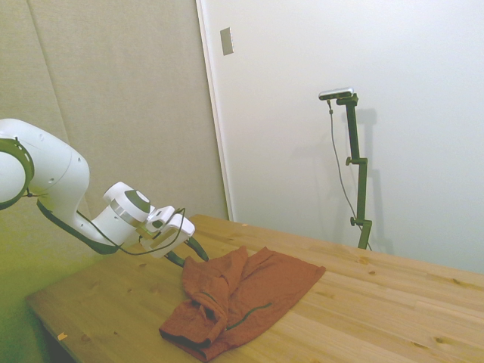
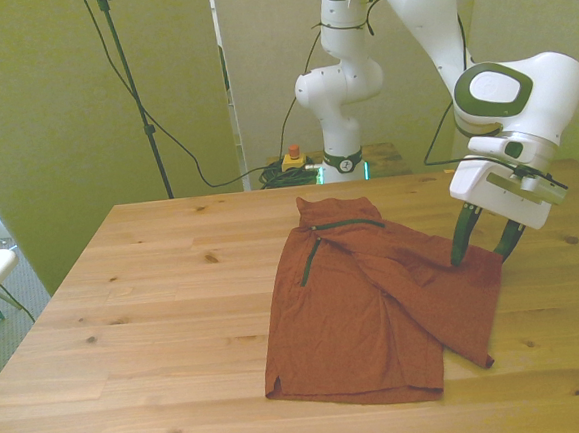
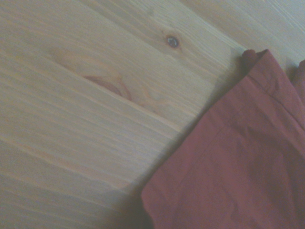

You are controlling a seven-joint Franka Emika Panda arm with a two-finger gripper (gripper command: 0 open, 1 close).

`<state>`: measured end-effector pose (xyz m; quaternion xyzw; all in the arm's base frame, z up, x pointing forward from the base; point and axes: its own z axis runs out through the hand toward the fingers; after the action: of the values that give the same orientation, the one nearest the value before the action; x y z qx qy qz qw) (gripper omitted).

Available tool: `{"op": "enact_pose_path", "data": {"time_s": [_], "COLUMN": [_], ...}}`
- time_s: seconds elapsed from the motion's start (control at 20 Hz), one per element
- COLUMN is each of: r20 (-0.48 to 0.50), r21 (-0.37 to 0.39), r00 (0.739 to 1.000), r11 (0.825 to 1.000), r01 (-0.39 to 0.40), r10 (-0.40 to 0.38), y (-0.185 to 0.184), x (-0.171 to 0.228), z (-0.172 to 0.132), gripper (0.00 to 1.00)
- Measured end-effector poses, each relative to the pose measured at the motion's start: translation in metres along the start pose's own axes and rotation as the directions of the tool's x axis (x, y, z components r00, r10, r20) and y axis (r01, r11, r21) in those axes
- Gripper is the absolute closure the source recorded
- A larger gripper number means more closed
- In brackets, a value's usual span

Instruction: Fold the shorts

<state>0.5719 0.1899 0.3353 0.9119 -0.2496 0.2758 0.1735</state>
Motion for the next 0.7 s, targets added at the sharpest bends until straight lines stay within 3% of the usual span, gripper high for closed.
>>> {"op": "enact_pose_path", "data": {"time_s": [0.7], "r20": [0.033], "r21": [0.023], "r00": [0.999], "r11": [1.000], "r01": [-0.016], "r10": [0.015], "y": [-0.0055], "x": [-0.0063], "z": [0.0004], "gripper": [1.00]}}
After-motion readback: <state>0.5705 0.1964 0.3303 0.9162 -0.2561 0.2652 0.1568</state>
